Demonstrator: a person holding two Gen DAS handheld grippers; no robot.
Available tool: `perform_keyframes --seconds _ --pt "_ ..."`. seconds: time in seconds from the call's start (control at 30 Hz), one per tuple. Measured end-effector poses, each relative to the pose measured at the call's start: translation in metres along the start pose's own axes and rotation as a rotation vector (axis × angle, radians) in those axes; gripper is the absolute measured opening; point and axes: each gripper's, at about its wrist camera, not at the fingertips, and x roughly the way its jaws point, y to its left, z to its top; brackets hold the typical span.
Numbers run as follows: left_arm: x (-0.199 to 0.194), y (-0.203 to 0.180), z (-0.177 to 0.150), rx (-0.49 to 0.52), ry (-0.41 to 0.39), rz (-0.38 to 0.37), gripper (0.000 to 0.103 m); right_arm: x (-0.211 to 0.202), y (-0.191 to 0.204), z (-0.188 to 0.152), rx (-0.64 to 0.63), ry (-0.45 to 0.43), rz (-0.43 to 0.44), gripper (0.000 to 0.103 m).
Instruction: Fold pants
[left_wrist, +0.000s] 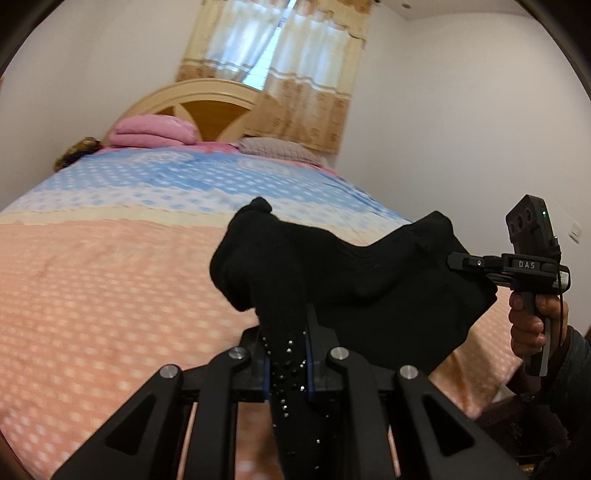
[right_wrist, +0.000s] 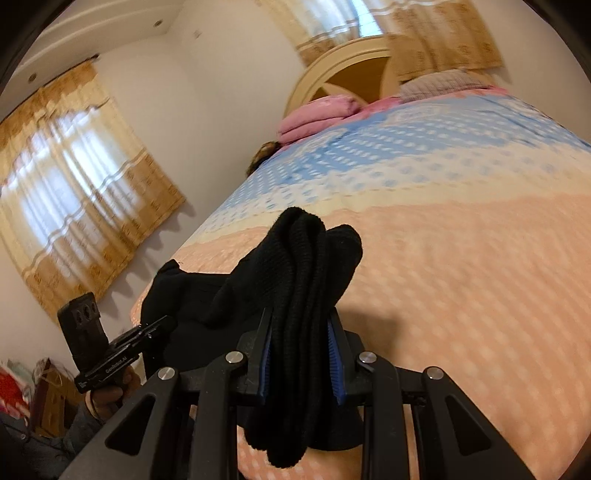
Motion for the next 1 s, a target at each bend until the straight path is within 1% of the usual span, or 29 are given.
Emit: perform_keyframes --seconds 0.1,0.17,0.33,0.47,0.53,0.6,0.63,0.67,0.73,0.8,0.9,1.0 --pt "-0.007 0.025 0.003 -0.028 -0.019 0.049 0.014 0.035 0.017 0.012 -0.029 0.016 0.028 0.027" --pt "-0.011 0.044 0.003 -0.052 -0.031 0.088 0.014 0.061 0.024 0.018 -0.025 0.031 0.054 0.027" --pt "-0.017 0.081 -0.004 -0.1 -0.029 0.171 0.014 0.123 0.04 0.024 -0.009 0.079 0.093 0.027" --pt "-0.015 0.103 -0.015 -0.136 -0.004 0.224 0.014 0.167 0.054 0.019 -0.003 0.129 0.104 0.027" --pt "-0.009 0.112 -0.024 -0.151 0.023 0.242 0.015 0.183 0.052 0.014 0.007 0.147 0.083 0.027" --pt "0.002 0.115 -0.036 -0.166 0.062 0.249 0.016 0.191 0.045 0.011 0.048 0.166 0.08 0.027" --pt "0.01 0.116 -0.042 -0.165 0.092 0.26 0.022 0.194 0.04 0.01 0.063 0.175 0.074 0.028" --pt "0.014 0.115 -0.045 -0.158 0.103 0.278 0.029 0.195 0.037 0.008 0.071 0.18 0.065 0.031" --pt "0.019 0.114 -0.052 -0.151 0.104 0.342 0.053 0.194 0.028 0.006 0.094 0.195 0.057 0.034" --pt "0.019 0.115 -0.056 -0.169 0.091 0.363 0.062 0.193 0.02 0.002 0.116 0.206 0.047 0.037" --pt "0.017 0.119 -0.06 -0.205 0.087 0.386 0.074 0.195 0.017 0.001 0.12 0.199 0.042 0.038" --pt "0.013 0.126 -0.062 -0.207 0.088 0.398 0.078 0.192 0.017 -0.001 0.121 0.187 0.034 0.04"
